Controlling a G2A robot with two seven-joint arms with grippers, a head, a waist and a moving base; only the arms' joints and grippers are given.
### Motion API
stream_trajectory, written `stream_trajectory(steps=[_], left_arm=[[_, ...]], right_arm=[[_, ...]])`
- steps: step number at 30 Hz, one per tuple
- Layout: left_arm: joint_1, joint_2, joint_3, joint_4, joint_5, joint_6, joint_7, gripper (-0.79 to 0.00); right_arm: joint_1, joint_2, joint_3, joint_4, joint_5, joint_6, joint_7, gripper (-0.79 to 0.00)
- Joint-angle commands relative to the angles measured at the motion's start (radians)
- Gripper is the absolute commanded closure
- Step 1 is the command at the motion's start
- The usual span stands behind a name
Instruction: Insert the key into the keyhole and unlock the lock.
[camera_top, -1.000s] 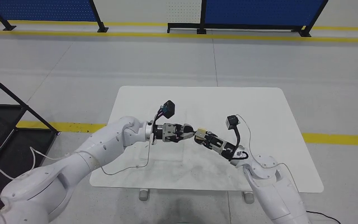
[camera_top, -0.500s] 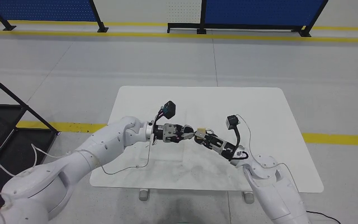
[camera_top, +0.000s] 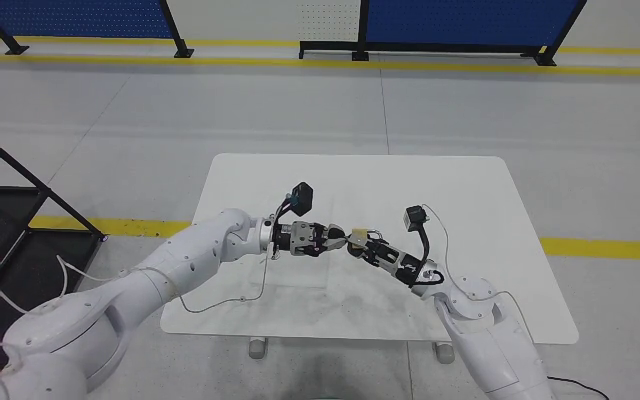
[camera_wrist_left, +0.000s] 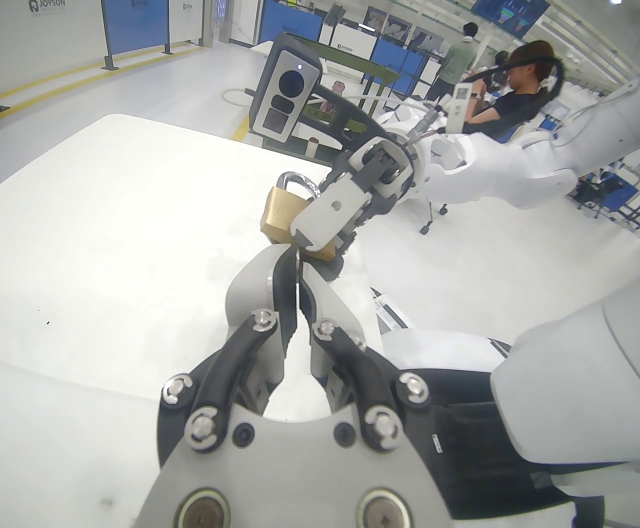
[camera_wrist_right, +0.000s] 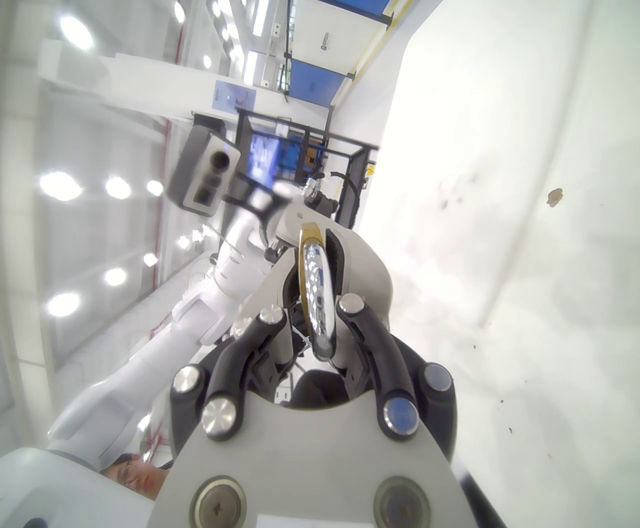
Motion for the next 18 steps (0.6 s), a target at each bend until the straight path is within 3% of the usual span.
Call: stream_trajectory(steps=[1,18], left_arm=[[-0.001,-0.001,0.003,0.003,0.017,0.0,0.022,0.0],[-0.011,-0.013,0.021,0.031,0.134,0.0,0.144,0.0]], right_arm=[[0.0,0.0,0.0,0.0,0.0,0.0,0.0,0.0],[0.0,0.0,0.0,0.0,0.0,0.0,0.0,0.0]])
